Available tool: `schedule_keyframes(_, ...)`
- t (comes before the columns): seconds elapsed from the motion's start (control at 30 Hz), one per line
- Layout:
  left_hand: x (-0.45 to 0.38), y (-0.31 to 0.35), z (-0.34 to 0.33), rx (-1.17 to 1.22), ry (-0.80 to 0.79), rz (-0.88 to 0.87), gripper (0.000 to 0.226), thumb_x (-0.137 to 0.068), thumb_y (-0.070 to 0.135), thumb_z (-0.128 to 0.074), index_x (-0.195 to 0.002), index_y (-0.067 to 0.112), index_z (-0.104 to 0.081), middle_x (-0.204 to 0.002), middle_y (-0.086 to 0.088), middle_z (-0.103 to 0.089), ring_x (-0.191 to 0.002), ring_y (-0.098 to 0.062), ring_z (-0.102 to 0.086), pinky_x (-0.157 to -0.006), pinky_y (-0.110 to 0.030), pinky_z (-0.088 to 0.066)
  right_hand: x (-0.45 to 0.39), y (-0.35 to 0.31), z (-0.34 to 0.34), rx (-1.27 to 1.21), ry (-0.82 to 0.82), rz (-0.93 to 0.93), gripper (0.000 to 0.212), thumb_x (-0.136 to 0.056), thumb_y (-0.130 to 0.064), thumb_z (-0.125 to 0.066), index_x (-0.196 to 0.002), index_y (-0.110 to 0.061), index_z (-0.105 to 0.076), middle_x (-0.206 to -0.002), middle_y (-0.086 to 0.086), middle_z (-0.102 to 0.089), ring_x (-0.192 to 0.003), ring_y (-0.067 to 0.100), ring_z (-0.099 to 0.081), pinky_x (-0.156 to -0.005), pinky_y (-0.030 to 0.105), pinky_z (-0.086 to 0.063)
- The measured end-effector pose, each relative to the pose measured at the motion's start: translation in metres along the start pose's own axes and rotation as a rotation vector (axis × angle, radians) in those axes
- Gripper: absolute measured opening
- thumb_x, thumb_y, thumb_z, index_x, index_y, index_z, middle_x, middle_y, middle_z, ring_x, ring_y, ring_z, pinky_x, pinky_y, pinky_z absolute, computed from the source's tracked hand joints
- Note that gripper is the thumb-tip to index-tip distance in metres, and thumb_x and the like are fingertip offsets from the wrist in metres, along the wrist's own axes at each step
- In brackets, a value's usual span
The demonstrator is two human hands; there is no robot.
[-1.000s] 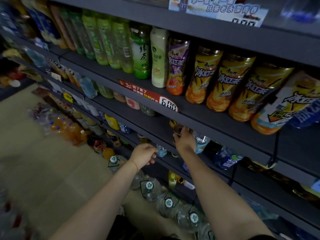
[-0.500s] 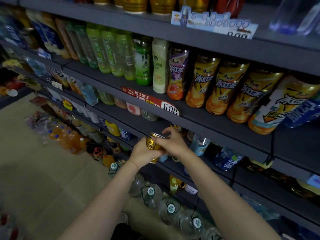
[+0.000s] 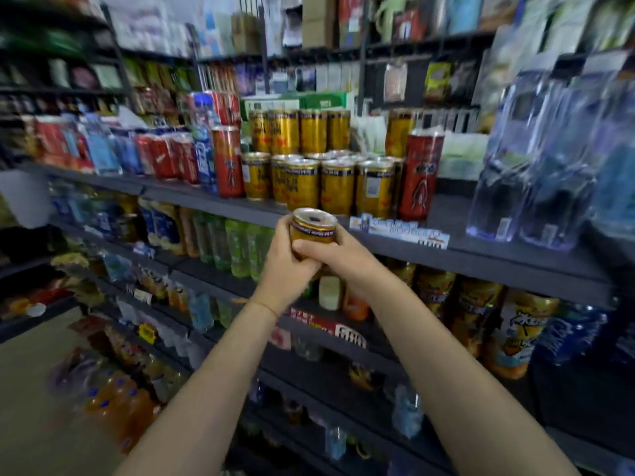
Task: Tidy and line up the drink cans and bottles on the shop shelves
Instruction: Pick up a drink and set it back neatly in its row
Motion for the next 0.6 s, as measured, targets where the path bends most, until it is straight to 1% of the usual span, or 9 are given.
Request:
schedule_keyframes(0.03,-0.012,0.008,0.002,-0.033,-0.042,-0.058,0.058,-0.081,0.021,-0.073,-0.127,0.036,-0.042,-0.125,0.008,-0.057,-0.116,-0.006,-0.057,-0.099,-0.031,-0.05,-0.004,-0.011,0.004,0.002,-0.022,-0.007,0.055,-0.081,-0.02,-0.08,-0.131,-0.021,-0.057,-0.117,0.001,-0.071,-0.108,0.019,-0.067,-0.091,0.034,-0.056)
schedule_keyframes(0.1,-0.03,0.021,0.006,-0.095,-0.091,-0.142,0.062,-0.079,0.021,-0.073,-0.125,0.042,-0.038,-0.126,0.012,-0.053,-0.118,-0.002,-0.053,-0.1,-0.023,-0.046,-0.01,-0.027,0.013,0.065,-0.013,0.009,0.067,-0.075,-0.028,-0.085,-0.134,-0.029,-0.053,-0.117,-0.001,-0.07,-0.108,0.021,-0.068,-0.082,0.036,-0.059)
schedule_keyframes(0.17,-0.042,0.031,0.008,-0.1,-0.08,-0.221,0.065,-0.079,0.019,-0.076,-0.127,0.039,-0.038,-0.127,0.011,-0.052,-0.119,0.0,-0.051,-0.1,-0.019,-0.043,-0.014,-0.042,0.019,0.128,0.009,0.08,0.064,-0.071,-0.031,-0.087,-0.127,-0.035,-0.057,-0.112,-0.004,-0.071,-0.101,0.019,-0.07,-0.074,0.035,-0.06)
schedule_keyframes(0.2,-0.047,0.038,0.009,-0.097,-0.07,-0.271,0.067,-0.076,0.019,-0.077,-0.129,0.035,-0.039,-0.128,0.009,-0.053,-0.12,-0.002,-0.051,-0.101,-0.021,-0.043,-0.017,-0.05,0.022,0.142,0.021,0.129,0.062,-0.07,-0.03,-0.088,-0.124,-0.035,-0.059,-0.11,-0.005,-0.072,-0.1,0.017,-0.071,-0.074,0.036,-0.06)
schedule_keyframes(0.27,-0.063,0.045,0.014,-0.107,-0.063,-0.345,0.072,-0.07,0.022,-0.078,-0.131,0.03,-0.041,-0.129,0.006,-0.053,-0.122,-0.006,-0.051,-0.105,-0.028,-0.043,-0.024,-0.067,0.027,0.161,0.093,0.236,0.062,-0.065,-0.028,-0.091,-0.121,-0.032,-0.063,-0.109,-0.007,-0.073,-0.102,0.013,-0.069,-0.083,0.036,-0.059)
schedule_keyframes(0.37,-0.099,0.042,0.026,-0.255,-0.064,-0.333,0.087,-0.067,0.044,-0.081,-0.141,0.033,-0.037,-0.139,0.007,-0.047,-0.132,-0.013,-0.044,-0.111,-0.04,-0.038,-0.038,-0.096,0.033,0.248,0.247,0.379,0.062,-0.064,-0.03,-0.092,-0.12,-0.026,-0.065,-0.109,-0.009,-0.072,-0.103,0.007,-0.067,-0.091,0.031,-0.056)
schedule_keyframes(0.43,-0.123,0.032,0.035,-0.46,-0.071,-0.293,0.092,-0.068,0.064,-0.072,-0.145,0.029,-0.035,-0.145,0.004,-0.041,-0.136,-0.016,-0.038,-0.114,-0.042,-0.034,-0.049,-0.116,0.04,0.279,0.342,0.427,0.059,-0.066,-0.031,-0.091,-0.118,-0.026,-0.062,-0.106,-0.015,-0.069,-0.098,0.0,-0.064,-0.086,0.021,-0.054)
schedule_keyframes(0.5,-0.143,0.023,0.042,-0.661,-0.072,-0.269,0.086,-0.075,0.073,-0.056,-0.143,0.023,-0.042,-0.147,0.0,-0.042,-0.137,-0.019,-0.037,-0.114,-0.044,-0.032,-0.063,-0.136,0.047,0.302,0.414,0.444,0.058,-0.068,-0.033,-0.09,-0.115,-0.032,-0.058,-0.101,-0.022,-0.063,-0.096,-0.003,-0.06,-0.082,0.015,-0.05)
schedule_keyframes(0.6,-0.162,0.017,0.043,-0.784,-0.098,-0.294,0.076,-0.083,0.074,-0.036,-0.133,0.021,-0.056,-0.138,-0.003,-0.055,-0.13,-0.023,-0.046,-0.109,-0.045,-0.036,-0.098,-0.154,0.06,0.356,0.458,0.352,0.067,-0.065,-0.037,-0.091,-0.122,-0.028,-0.056,-0.112,-0.011,-0.063,-0.109,0.013,-0.059,-0.094,0.03,-0.05)
Point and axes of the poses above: each hand's wrist, its own x-axis away from the middle knuckle, its own z-axis out of the back of the hand, y = z × x, the point moved 1 cm from there along -x, towards the middle knuckle
